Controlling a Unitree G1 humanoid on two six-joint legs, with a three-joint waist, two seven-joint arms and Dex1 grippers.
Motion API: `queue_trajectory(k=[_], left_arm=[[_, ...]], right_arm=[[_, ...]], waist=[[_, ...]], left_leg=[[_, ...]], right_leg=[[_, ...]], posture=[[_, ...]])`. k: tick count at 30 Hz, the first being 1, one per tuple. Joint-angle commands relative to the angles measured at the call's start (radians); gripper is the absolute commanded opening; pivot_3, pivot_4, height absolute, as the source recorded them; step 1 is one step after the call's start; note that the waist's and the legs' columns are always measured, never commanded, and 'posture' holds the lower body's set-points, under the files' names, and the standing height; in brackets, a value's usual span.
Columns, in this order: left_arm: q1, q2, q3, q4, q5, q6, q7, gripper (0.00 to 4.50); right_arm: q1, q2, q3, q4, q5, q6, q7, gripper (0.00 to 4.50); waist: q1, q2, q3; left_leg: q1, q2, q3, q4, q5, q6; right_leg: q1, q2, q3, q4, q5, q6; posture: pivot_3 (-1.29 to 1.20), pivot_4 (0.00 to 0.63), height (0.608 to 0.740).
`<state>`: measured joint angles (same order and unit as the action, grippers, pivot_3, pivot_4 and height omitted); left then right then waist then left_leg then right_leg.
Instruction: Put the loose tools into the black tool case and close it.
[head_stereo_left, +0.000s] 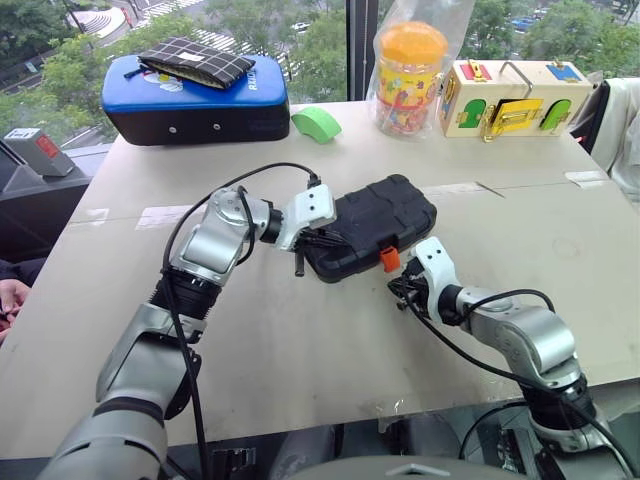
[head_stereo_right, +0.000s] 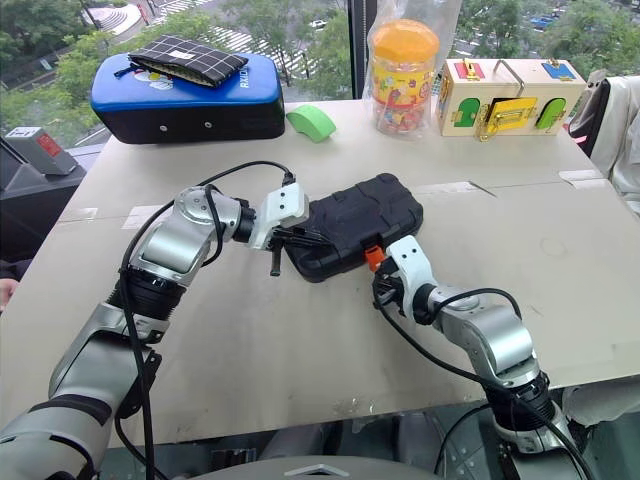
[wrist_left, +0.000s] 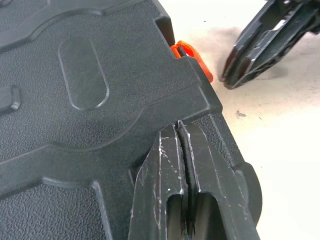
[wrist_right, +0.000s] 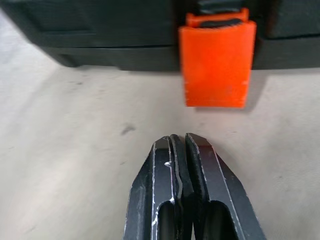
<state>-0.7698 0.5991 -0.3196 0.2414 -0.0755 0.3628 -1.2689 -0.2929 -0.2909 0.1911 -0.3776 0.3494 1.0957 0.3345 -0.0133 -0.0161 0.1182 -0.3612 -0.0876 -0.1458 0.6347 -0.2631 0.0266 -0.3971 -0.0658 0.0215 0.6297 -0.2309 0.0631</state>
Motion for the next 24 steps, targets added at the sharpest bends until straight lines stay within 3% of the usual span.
queue_trajectory(k=[1, 10, 17, 20, 24], left_arm=[[0.036, 0.005, -0.042, 0.008, 0.036, 0.025, -0.001, 0.00], [0.041, 0.004, -0.038, 0.009, 0.036, 0.029, 0.004, 0.00], [0.051, 0.000, -0.037, -0.005, 0.036, 0.035, 0.011, 0.00], [0.056, 0.001, -0.035, -0.014, 0.034, 0.037, 0.016, 0.00], [0.060, 0.003, -0.033, -0.022, 0.032, 0.040, 0.019, 0.00]], right_arm=[[-0.026, 0.012, 0.008, 0.043, -0.039, -0.056, -0.021, 0.11], [-0.009, 0.150, -0.082, -0.026, 0.051, -0.044, -0.036, 0.11], [-0.020, 0.103, -0.035, -0.052, -0.021, -0.069, -0.059, 0.11], [0.003, 0.059, -0.040, -0.136, -0.007, -0.032, -0.048, 0.81], [0.018, -0.001, -0.021, -0.194, -0.012, 0.007, -0.049, 2.73]], waist=[[-0.001, 0.000, 0.000], [-0.002, 0.000, -0.001], [0.002, 0.001, -0.001], [0.003, 0.001, 0.000], [0.002, 0.001, -0.001]], left_leg=[[0.000, 0.000, 0.000, 0.000, 0.000, 0.000], [0.001, 0.000, 0.000, 0.000, 0.000, 0.000], [0.000, 0.000, 0.000, -0.001, 0.000, -0.001], [0.000, 0.000, 0.000, -0.001, 0.000, 0.000], [0.000, 0.000, 0.000, -0.001, 0.000, 0.000]], right_leg=[[0.000, 0.000, 0.000, 0.000, 0.000, 0.000], [0.001, 0.001, 0.001, 0.001, 0.000, 0.000], [0.000, 0.000, 0.000, 0.000, 0.000, 0.000], [0.000, 0.000, 0.000, 0.000, 0.000, 0.000], [0.000, 0.000, 0.000, 0.000, 0.000, 0.000]], posture=[[0.00, 0.150, 0.740], [0.00, 0.150, 0.740], [0.00, 0.150, 0.740], [0.00, 0.150, 0.740], [0.00, 0.150, 0.740]])
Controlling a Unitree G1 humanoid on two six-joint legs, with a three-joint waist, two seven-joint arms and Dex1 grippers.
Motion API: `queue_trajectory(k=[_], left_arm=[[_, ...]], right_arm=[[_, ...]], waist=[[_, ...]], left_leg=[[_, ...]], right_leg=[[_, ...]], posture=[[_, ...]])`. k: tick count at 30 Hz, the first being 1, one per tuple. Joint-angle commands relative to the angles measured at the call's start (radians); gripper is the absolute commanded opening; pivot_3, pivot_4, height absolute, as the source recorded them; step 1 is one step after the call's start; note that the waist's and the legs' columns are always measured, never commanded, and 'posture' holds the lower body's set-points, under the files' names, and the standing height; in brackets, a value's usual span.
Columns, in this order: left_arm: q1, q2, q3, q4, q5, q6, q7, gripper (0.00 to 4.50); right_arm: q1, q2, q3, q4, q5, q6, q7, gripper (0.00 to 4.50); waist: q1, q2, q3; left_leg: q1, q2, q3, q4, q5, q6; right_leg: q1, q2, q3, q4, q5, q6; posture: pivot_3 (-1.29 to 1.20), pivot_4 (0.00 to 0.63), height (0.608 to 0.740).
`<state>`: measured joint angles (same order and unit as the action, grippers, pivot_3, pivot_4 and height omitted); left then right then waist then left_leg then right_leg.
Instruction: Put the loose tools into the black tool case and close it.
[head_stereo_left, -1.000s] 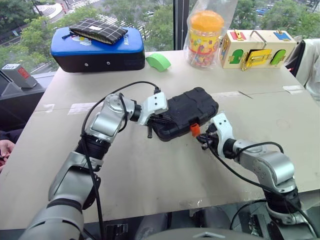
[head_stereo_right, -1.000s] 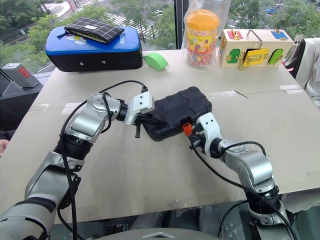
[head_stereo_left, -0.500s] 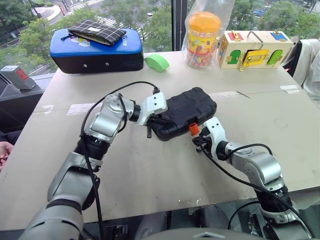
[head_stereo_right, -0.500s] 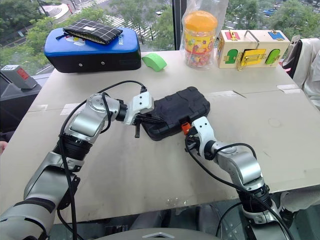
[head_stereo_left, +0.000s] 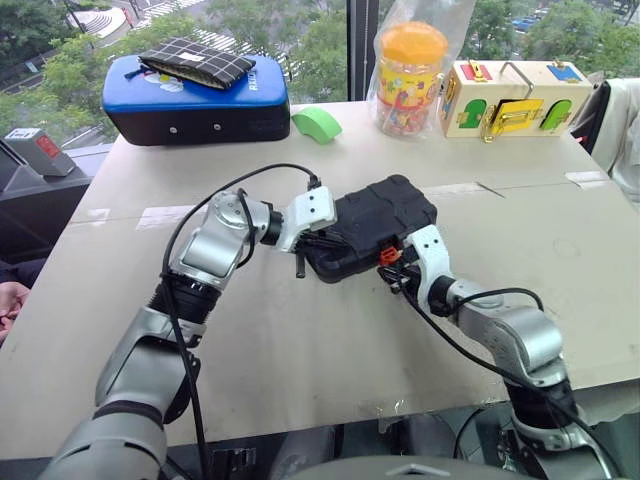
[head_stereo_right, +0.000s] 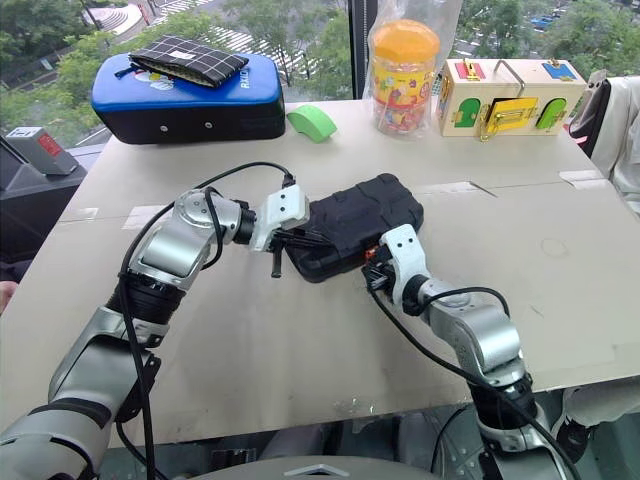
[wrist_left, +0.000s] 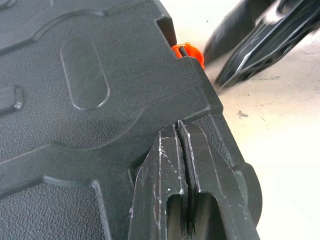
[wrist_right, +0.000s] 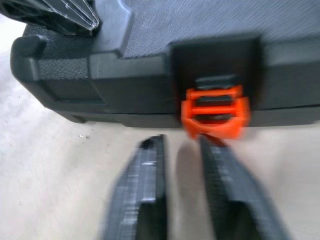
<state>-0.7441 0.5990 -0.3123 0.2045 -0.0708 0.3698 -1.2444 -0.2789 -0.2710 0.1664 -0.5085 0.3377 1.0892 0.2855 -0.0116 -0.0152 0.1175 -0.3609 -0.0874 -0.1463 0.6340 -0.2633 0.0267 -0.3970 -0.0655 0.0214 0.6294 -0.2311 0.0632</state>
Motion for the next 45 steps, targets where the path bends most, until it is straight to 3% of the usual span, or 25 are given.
queue_trajectory(k=[1, 13, 28, 31, 34, 45], left_arm=[[0.035, 0.003, -0.040, 0.015, 0.028, 0.032, -0.005, 0.00], [0.038, 0.014, -0.036, 0.019, 0.033, 0.021, -0.007, 0.00], [0.054, 0.016, -0.032, 0.011, 0.034, 0.016, 0.001, 0.00], [0.057, 0.016, -0.031, 0.010, 0.034, 0.015, 0.004, 0.00], [0.061, 0.016, -0.031, 0.008, 0.035, 0.014, 0.006, 0.00], [0.069, 0.008, -0.038, 0.005, 0.036, 0.008, 0.015, 0.00]], right_arm=[[0.004, -0.027, 0.006, -0.063, -0.011, 0.010, -0.010, 2.73], [-0.045, 0.041, 0.038, 0.202, -0.087, -0.182, -0.013, 2.73], [-0.076, 0.057, 0.034, 0.221, -0.090, -0.216, 0.027, 2.73], [-0.074, 0.056, 0.032, 0.214, -0.087, -0.214, 0.030, 2.08], [-0.075, 0.050, 0.032, 0.196, -0.091, -0.205, 0.034, 0.85], [-0.079, 0.007, 0.057, 0.108, -0.110, -0.129, 0.028, 0.84]], waist=[[0.000, 0.000, 0.000], [-0.001, 0.000, 0.000], [-0.003, 0.000, 0.000], [-0.003, 0.000, 0.000], [-0.003, 0.000, 0.000], [-0.001, 0.001, 0.000]], left_leg=[[0.000, 0.000, 0.000, 0.000, 0.000, 0.000], [0.000, 0.000, 0.000, 0.000, 0.000, -0.001], [0.000, 0.000, 0.000, 0.000, 0.000, 0.000], [0.000, 0.000, 0.000, 0.000, 0.000, 0.000], [0.000, 0.000, 0.000, 0.000, 0.000, 0.000], [0.000, 0.000, 0.000, -0.001, 0.000, 0.000]], right_leg=[[0.000, 0.000, 0.000, 0.000, 0.000, 0.000], [0.000, 0.000, 0.000, 0.000, 0.000, 0.000], [0.000, 0.001, 0.001, 0.000, 0.000, 0.000], [0.000, 0.001, 0.001, 0.000, 0.000, 0.000], [0.000, 0.001, 0.000, 0.000, 0.000, 0.000], [0.000, 0.000, 0.000, -0.001, 0.000, 0.000]], posture=[[0.00, 0.150, 0.740], [0.00, 0.150, 0.740], [0.00, 0.150, 0.740], [0.00, 0.150, 0.740], [0.00, 0.150, 0.740], [0.00, 0.150, 0.740]])
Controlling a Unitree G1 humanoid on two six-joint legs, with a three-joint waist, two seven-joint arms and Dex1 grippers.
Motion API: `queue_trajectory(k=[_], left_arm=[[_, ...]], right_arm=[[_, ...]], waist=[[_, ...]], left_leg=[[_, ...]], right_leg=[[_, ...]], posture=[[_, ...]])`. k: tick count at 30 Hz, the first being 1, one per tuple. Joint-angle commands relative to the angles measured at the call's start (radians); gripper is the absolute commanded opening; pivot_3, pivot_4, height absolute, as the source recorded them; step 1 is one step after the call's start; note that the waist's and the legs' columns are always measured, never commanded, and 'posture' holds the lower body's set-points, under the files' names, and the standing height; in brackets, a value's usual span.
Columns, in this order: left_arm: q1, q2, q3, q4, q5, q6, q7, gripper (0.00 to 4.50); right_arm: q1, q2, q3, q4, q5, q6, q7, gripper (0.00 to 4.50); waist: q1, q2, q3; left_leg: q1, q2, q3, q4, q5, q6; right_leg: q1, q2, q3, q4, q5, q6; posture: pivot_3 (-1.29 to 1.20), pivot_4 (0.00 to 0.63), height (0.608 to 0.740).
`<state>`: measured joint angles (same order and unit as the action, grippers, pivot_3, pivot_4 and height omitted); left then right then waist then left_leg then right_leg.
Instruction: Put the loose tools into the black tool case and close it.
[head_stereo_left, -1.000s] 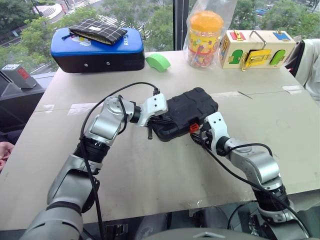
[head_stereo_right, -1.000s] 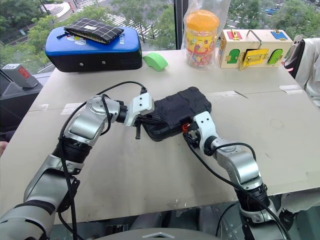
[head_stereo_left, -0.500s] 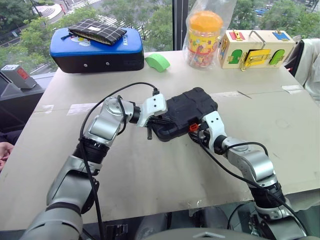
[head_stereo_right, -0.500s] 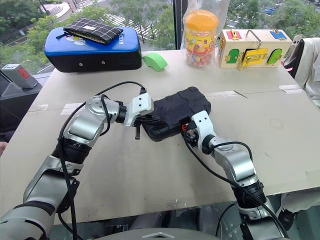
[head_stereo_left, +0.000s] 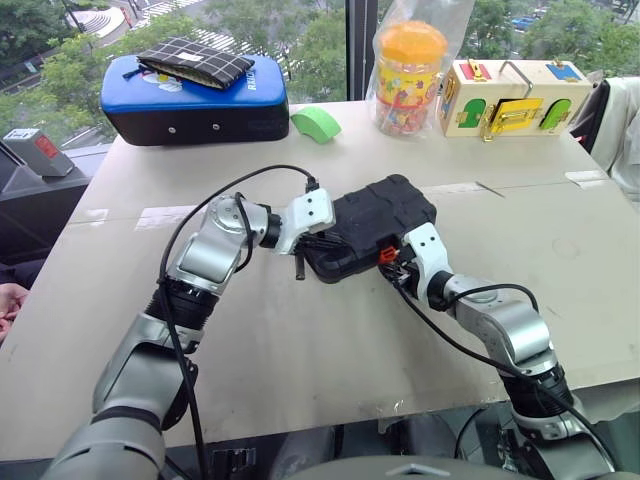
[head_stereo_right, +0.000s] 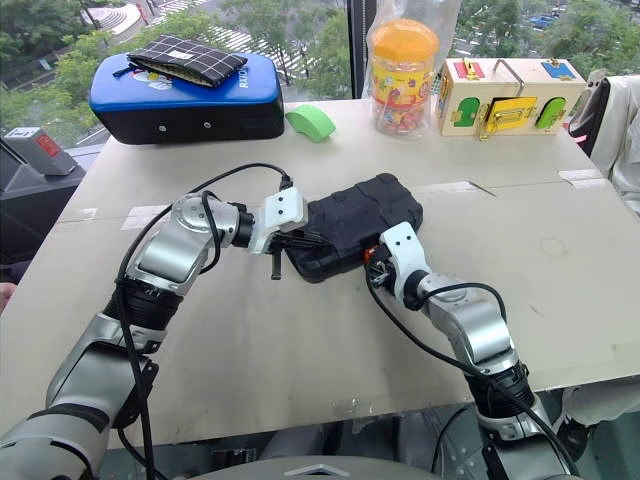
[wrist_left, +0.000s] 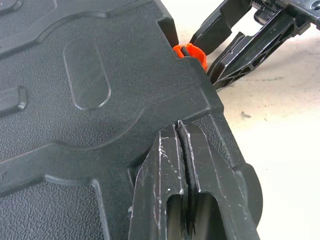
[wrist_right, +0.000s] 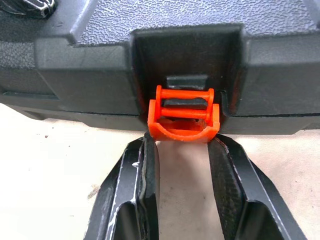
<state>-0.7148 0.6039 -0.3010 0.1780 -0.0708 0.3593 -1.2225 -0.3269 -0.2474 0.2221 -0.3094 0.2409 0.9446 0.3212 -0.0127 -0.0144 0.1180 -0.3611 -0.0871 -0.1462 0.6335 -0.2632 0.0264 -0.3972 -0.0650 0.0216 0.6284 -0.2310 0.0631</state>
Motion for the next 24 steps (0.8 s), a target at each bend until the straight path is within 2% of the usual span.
queue_trajectory(k=[1, 4, 6, 16, 19, 20, 21, 24], left_arm=[[0.040, 0.003, -0.050, 0.031, 0.036, 0.017, -0.007, 0.00], [0.043, 0.003, -0.051, 0.029, 0.036, 0.017, -0.005, 0.00], [0.045, 0.002, -0.052, 0.026, 0.036, 0.018, -0.005, 0.00], [0.051, 0.005, -0.052, 0.019, 0.038, 0.016, -0.005, 0.00], [0.049, 0.004, -0.051, 0.020, 0.037, 0.018, -0.005, 0.00], [0.049, 0.005, -0.051, 0.020, 0.037, 0.018, -0.006, 0.00], [0.050, 0.006, -0.051, 0.020, 0.037, 0.018, -0.006, 0.00], [0.050, 0.008, -0.050, 0.018, 0.037, 0.019, -0.008, 0.00]], right_arm=[[-0.032, -0.022, 0.005, -0.100, -0.017, 0.029, -0.012, 0.84], [-0.043, -0.043, 0.024, -0.121, -0.030, 0.059, -0.013, 0.73], [-0.048, -0.043, 0.027, -0.131, -0.031, 0.073, -0.016, 0.19], [-0.052, -0.031, 0.015, -0.166, 0.006, 0.121, 0.011, 0.19], [-0.019, -0.023, -0.004, -0.162, 0.006, 0.112, -0.002, 0.90], [-0.012, -0.017, -0.010, -0.155, 0.004, 0.111, -0.012, 0.90], [-0.007, -0.012, -0.014, -0.152, 0.005, 0.108, -0.015, 1.59], [0.002, 0.012, -0.037, -0.145, 0.014, 0.090, -0.022, 1.64]], waist=[[0.000, 0.000, 0.000], [0.000, 0.000, 0.000], [0.000, 0.000, 0.000], [-0.001, 0.000, 0.000], [-0.001, 0.000, 0.000], [-0.001, 0.000, 0.000], [0.000, 0.000, 0.000], [-0.001, 0.000, 0.000]], left_leg=[[0.000, 0.000, 0.000, 0.000, 0.000, 0.000], [0.000, 0.000, 0.000, 0.000, 0.000, 0.000], [0.000, 0.000, 0.000, 0.000, 0.000, 0.000], [0.000, 0.000, 0.000, 0.000, 0.000, 0.000], [0.000, 0.000, 0.000, 0.000, 0.000, 0.000], [0.000, 0.000, 0.000, 0.000, 0.000, 0.000], [0.000, 0.000, 0.000, 0.000, 0.000, 0.000], [0.000, 0.000, 0.000, 0.000, 0.000, 0.000]], right_leg=[[0.000, 0.000, 0.000, 0.000, 0.000, 0.000], [0.000, 0.000, 0.000, 0.000, 0.000, 0.000], [0.000, 0.000, 0.000, 0.000, 0.000, 0.000], [0.000, 0.000, 0.000, 0.000, 0.000, 0.000], [0.000, 0.000, 0.000, 0.000, 0.000, 0.000], [0.000, 0.000, 0.000, 0.000, 0.000, 0.000], [0.000, 0.000, 0.000, 0.000, 0.000, 0.000], [0.000, 0.000, 0.000, 0.000, 0.000, 0.000]], posture=[[0.00, 0.150, 0.740], [0.00, 0.150, 0.740], [0.00, 0.150, 0.740], [0.00, 0.150, 0.740], [0.00, 0.150, 0.740], [0.00, 0.150, 0.740], [0.00, 0.150, 0.740], [0.00, 0.150, 0.740]])
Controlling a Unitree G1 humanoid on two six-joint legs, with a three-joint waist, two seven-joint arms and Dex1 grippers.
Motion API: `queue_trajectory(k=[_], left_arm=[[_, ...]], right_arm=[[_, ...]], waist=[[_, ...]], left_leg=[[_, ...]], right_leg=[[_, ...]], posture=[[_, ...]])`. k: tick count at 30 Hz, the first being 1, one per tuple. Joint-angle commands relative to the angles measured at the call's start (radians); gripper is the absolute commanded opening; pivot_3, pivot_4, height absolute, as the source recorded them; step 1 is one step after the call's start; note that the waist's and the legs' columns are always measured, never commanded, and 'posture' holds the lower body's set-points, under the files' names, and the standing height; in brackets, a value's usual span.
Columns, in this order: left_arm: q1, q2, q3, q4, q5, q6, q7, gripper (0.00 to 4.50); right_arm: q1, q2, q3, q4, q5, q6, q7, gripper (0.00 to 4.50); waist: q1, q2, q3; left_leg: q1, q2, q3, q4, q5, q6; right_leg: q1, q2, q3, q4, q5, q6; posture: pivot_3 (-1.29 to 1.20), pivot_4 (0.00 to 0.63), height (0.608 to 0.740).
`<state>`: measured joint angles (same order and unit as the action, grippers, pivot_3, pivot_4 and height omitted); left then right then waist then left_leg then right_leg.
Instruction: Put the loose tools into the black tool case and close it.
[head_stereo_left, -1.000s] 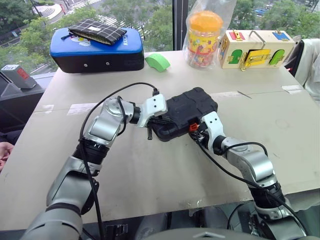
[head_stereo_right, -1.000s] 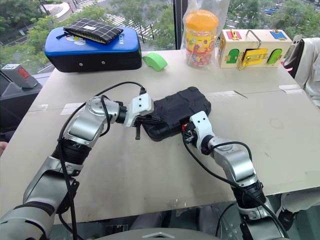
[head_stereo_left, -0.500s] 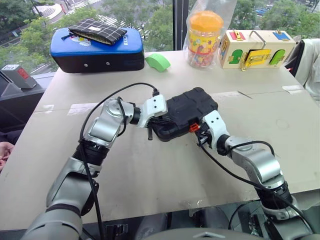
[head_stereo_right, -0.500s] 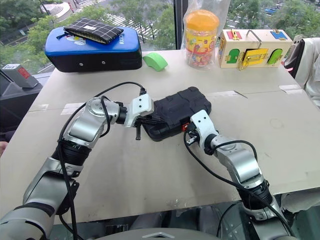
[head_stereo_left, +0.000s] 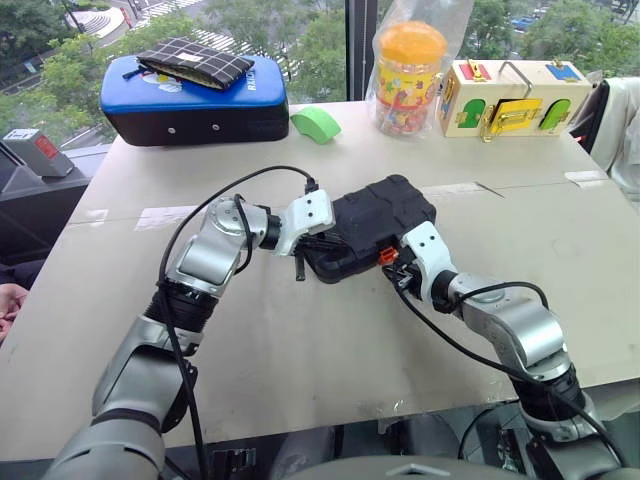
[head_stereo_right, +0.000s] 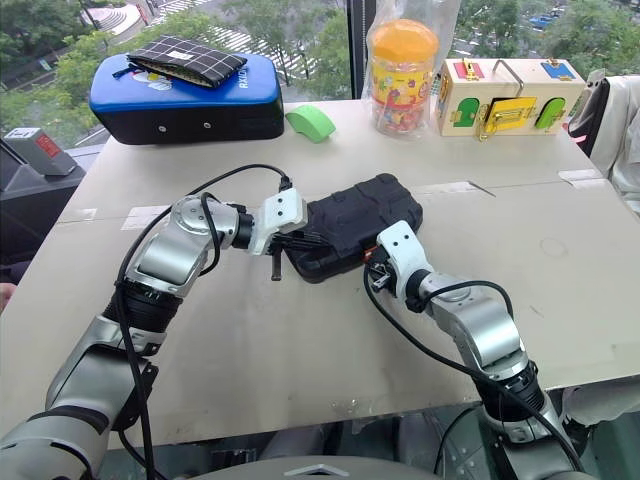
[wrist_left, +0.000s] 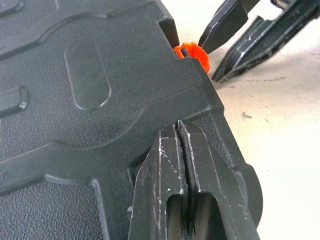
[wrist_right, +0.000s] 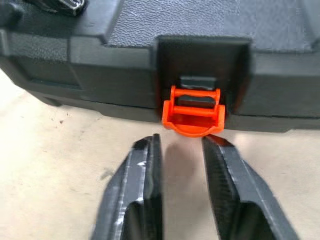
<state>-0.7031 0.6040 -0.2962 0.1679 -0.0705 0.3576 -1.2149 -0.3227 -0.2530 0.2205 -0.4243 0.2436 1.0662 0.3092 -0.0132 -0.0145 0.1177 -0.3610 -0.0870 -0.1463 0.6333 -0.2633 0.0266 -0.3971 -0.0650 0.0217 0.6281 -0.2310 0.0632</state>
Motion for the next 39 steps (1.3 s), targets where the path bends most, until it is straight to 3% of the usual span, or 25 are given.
queue_trajectory(k=[1, 14, 20, 26, 29, 34, 39], left_arm=[[0.038, 0.008, -0.055, 0.028, 0.037, 0.021, -0.016, 0.00], [0.039, 0.012, -0.058, 0.009, 0.037, 0.036, -0.017, 0.00], [0.036, 0.011, -0.057, 0.009, 0.038, 0.041, -0.017, 0.00], [0.039, 0.013, -0.055, 0.004, 0.037, 0.044, -0.015, 0.00], [0.041, 0.014, -0.055, 0.003, 0.037, 0.044, -0.015, 0.00], [0.043, 0.014, -0.055, 0.004, 0.037, 0.042, -0.015, 0.00], [0.045, 0.014, -0.054, 0.007, 0.038, 0.038, -0.015, 0.00]], right_arm=[[-0.001, 0.025, -0.042, -0.027, 0.014, -0.037, -0.011, 1.64], [-0.015, 0.075, -0.065, 0.042, 0.013, -0.118, -0.010, 1.64], [-0.017, 0.078, -0.055, 0.053, 0.000, -0.128, -0.021, 4.07], [-0.015, 0.071, -0.044, 0.072, -0.014, -0.147, -0.018, 4.07], [-0.018, 0.074, -0.044, 0.086, -0.017, -0.161, -0.017, 3.22], [-0.021, 0.081, -0.041, 0.088, -0.016, -0.171, -0.013, 0.98], [-0.019, 0.081, -0.033, 0.066, -0.014, -0.165, -0.010, 0.86]], waist=[[0.000, 0.000, 0.000], [-0.001, 0.000, 0.000], [-0.001, 0.000, 0.000], [-0.001, 0.000, 0.000], [-0.001, 0.000, 0.000], [-0.003, 0.000, 0.000], [-0.003, 0.000, 0.000]], left_leg=[[0.000, 0.000, 0.000, 0.000, 0.000, 0.000], [0.000, 0.000, 0.000, 0.000, 0.000, 0.000], [0.000, 0.000, 0.000, 0.000, 0.000, 0.000], [0.000, 0.000, 0.000, 0.000, 0.000, 0.000], [0.000, 0.000, 0.000, 0.000, 0.000, 0.000], [0.000, 0.000, 0.000, 0.000, 0.000, 0.000], [0.001, 0.000, 0.000, 0.000, 0.000, 0.000]], right_leg=[[0.000, 0.000, 0.000, 0.000, 0.000, 0.000], [0.000, 0.000, 0.000, 0.000, 0.000, 0.000], [0.000, 0.000, 0.000, 0.000, 0.000, 0.000], [0.000, 0.000, 0.000, 0.000, 0.000, 0.000], [0.000, 0.000, 0.000, 0.000, 0.000, 0.000], [0.000, 0.000, 0.000, 0.000, 0.000, 0.000], [0.000, 0.001, 0.001, 0.000, 0.000, 0.000]], posture=[[0.00, 0.150, 0.740], [0.00, 0.150, 0.740], [0.00, 0.150, 0.740], [0.00, 0.150, 0.740], [0.00, 0.150, 0.740], [0.00, 0.150, 0.740], [0.00, 0.150, 0.740]])
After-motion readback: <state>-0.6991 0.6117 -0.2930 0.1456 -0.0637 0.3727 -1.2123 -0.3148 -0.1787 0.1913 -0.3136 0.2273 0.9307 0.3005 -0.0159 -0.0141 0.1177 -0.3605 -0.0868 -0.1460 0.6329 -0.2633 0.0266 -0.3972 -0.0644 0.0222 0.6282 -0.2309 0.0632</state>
